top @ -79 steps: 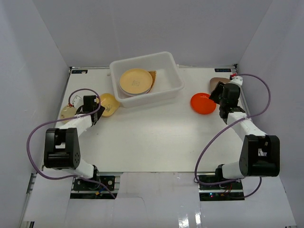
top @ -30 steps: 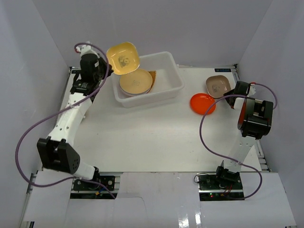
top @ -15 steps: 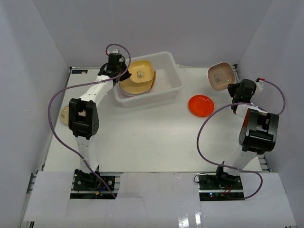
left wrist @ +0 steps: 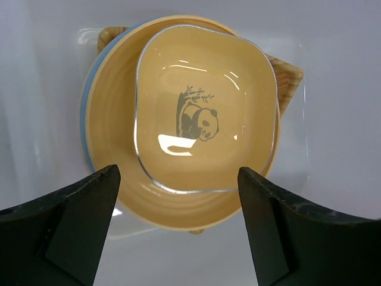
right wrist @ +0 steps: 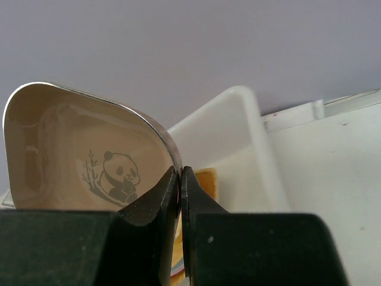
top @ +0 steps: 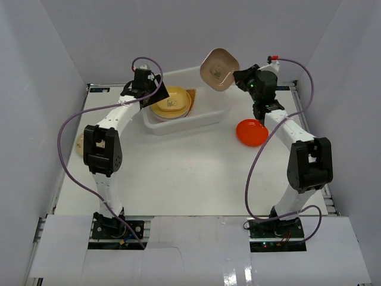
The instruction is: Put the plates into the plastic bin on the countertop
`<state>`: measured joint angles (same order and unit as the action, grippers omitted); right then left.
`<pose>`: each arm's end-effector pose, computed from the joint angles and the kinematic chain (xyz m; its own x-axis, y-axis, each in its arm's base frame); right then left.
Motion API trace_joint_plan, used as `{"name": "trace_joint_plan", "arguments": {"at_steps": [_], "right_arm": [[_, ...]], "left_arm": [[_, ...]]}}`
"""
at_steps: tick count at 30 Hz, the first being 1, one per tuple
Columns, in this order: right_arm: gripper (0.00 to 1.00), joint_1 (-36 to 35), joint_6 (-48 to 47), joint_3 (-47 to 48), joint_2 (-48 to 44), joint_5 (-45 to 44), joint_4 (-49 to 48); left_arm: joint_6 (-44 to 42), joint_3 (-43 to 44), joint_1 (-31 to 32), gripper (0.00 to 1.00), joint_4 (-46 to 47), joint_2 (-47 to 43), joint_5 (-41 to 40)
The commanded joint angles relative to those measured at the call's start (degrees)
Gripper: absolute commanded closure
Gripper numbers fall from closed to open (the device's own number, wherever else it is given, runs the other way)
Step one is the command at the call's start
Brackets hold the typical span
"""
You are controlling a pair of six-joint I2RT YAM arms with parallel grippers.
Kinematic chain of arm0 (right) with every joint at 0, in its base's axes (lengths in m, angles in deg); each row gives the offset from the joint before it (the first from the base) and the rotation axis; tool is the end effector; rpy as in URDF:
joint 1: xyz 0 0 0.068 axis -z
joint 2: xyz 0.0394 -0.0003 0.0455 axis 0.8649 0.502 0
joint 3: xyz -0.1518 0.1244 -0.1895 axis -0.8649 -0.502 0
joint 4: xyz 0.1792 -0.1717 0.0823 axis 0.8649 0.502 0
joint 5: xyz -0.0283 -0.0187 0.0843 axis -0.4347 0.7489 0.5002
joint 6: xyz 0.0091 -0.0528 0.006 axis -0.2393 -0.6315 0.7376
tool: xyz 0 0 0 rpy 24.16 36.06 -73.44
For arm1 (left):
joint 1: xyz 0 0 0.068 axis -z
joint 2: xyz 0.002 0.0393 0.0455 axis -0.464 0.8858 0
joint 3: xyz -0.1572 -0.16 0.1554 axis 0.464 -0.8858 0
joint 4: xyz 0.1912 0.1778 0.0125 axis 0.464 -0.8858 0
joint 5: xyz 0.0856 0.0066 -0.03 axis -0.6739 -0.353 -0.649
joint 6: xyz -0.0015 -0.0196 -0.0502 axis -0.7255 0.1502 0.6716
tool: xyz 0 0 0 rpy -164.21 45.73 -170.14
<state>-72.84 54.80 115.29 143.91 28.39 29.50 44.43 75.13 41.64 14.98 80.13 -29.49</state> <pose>0.4050 0.0913 0.3365 -0.0897 0.6640 -0.7423 -0.1475 0.7282 0.6693 0.4592 -0.1134 0.2712 -0.6455 -0.3613 -0.6729 -0.1215 0.9184 -0.3766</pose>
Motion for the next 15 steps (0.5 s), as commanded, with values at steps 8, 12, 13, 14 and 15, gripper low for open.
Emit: {"name": "trace_joint_plan", "arguments": {"at_steps": [8,12,13,14,15], "right_arm": [[0.92,-13.5,2.3,19.2,15.1,-9.7,10.3],[0.92,-16.5,-0.4,30.2,22.6,-10.9,15.8],[0.92,-17.3,-1.3,34.0,25.3,-10.7,16.4],[0.92,-17.8,-3.1,36.2,26.8,-10.2,17.4],[0.92,-18.0,-3.9,38.4,28.3,-9.8,19.7]], "left_arm": [[2.9,-25.4,-8.9,0.07,5.3,-30.4,-8.0],[7.3,-36.8,-21.3,0.07,3.3,-39.2,-3.5],[8.0,-39.0,-26.2,0.07,2.8,-40.5,-2.6],[9.6,-43.4,-27.9,0.07,2.7,-41.9,-2.5],[10.3,-45.4,-29.1,0.07,2.8,-43.4,-3.5]]}}
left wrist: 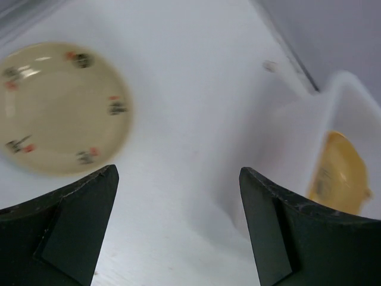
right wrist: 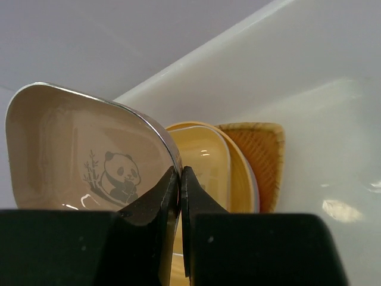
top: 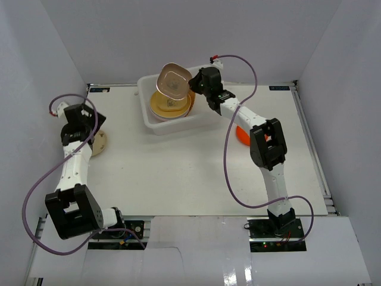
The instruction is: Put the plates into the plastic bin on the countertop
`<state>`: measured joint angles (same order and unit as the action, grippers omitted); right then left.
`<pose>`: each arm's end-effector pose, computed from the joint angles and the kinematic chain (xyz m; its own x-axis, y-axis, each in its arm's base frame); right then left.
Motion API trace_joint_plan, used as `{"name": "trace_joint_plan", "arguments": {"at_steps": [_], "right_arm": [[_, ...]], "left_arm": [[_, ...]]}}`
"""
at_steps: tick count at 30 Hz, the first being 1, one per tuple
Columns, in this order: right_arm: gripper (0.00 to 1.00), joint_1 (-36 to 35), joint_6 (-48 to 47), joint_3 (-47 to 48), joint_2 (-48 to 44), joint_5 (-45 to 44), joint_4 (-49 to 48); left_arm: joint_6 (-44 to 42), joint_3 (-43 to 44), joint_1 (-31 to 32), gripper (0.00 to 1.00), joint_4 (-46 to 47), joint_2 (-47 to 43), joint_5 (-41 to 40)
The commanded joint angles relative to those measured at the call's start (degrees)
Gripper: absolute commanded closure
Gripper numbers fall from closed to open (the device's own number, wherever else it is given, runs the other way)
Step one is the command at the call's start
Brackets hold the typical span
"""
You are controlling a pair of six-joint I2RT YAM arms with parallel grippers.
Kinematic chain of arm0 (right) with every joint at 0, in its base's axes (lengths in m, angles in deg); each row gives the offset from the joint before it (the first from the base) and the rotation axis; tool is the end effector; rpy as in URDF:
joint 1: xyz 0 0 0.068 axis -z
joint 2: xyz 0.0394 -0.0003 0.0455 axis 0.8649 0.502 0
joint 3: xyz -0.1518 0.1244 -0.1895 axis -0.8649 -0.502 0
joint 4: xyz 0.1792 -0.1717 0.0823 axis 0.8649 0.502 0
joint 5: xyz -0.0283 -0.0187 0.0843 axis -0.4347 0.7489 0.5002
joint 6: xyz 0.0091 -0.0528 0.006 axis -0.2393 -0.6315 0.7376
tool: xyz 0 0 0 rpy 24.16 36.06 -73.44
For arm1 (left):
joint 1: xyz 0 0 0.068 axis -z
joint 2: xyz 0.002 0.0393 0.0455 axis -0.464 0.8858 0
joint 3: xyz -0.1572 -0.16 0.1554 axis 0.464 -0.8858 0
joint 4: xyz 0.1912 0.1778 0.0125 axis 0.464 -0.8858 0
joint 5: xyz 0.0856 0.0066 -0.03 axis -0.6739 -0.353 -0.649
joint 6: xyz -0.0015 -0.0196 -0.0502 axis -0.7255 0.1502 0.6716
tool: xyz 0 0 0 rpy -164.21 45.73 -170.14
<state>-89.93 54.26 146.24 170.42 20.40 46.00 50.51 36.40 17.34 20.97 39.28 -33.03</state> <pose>0.4606 0.2586 0.2890 -0.3304 0.5582 -0.7611 -0.1434 0.7673 0.6250 0.2933 0.0566 0.3117 -0.2626 -0.6505 -0.7126 -0.5078 0.7212 -0.4712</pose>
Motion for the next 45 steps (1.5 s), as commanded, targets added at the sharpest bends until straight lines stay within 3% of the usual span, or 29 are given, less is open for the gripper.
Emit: {"name": "trace_joint_plan", "arguments": {"at_steps": [1,7,15,19,22,25,26,27,29,33,36,39,40,42,45], "right_arm": [[0.92,-1.6,-4.2,11.1,4.3,-1.8,4.2],[0.92,-2.3,-10.2,18.5,10.3,-1.5,7.3],[0.92,-2.3,-18.3,27.2,15.6,0.3,8.4],[0.89,-2.3,-21.2,25.9,15.1,1.6,8.4],[0.82,-2.0,-22.0,24.9,14.4,2.1,8.4],[0.56,-1.8,-21.9,24.0,13.4,2.8,8.0],[0.42,-1.8,-21.7,23.1,11.9,3.3,7.4],[0.37,-1.4,-21.5,22.3,11.0,3.9,5.8],[0.31,-1.1,-21.2,21.1,8.5,6.1,5.1],[0.32,0.4,-21.5,19.8,3.1,9.8,5.0],[0.35,2.4,-22.1,12.6,-3.6,10.7,4.1],[0.42,5.5,-20.5,-4.2,-13.9,10.6,2.3],[0.43,6.4,-19.7,-4.3,-16.1,10.5,1.0],[0.45,10.2,-16.3,-18.0,-20.9,10.5,-2.4],[0.46,16.4,-12.4,-34.6,-29.2,10.0,-8.9]], "left_arm": [[4.8,-8.7,-5.4,0.07,-2.0,-5.2,-1.0],[6.7,-13.8,-9.6,0.07,-3.6,-6.2,-5.9],[9.0,-16.1,-15.7,0.06,-2.6,-3.0,-3.2],[9.5,-16.3,-18.2,0.06,-2.5,-1.7,-2.6],[9.4,-16.4,-18.3,0.06,-2.5,-1.2,-2.9],[9.5,-16.9,-19.5,0.07,-2.5,-0.4,-2.9],[9.7,-17.1,-19.8,0.07,-1.8,-0.3,-2.3],[9.9,-17.2,-20.0,0.07,-1.5,0.0,-2.1],[10.3,-16.7,-20.5,0.07,-0.5,1.5,-1.4],[11.5,-15.3,-21.0,0.09,0.5,6.5,0.4],[12.6,-15.0,-21.0,0.1,1.9,10.4,2.1],[13.2,-14.9,-21.0,0.13,3.9,13.9,4.0],[13.4,-14.6,-20.9,0.14,4.3,14.5,4.1],[13.4,-14.2,-21.0,0.17,5.0,15.5,4.9],[13.1,-13.5,-20.9,0.32,5.9,17.4,6.7]]}}
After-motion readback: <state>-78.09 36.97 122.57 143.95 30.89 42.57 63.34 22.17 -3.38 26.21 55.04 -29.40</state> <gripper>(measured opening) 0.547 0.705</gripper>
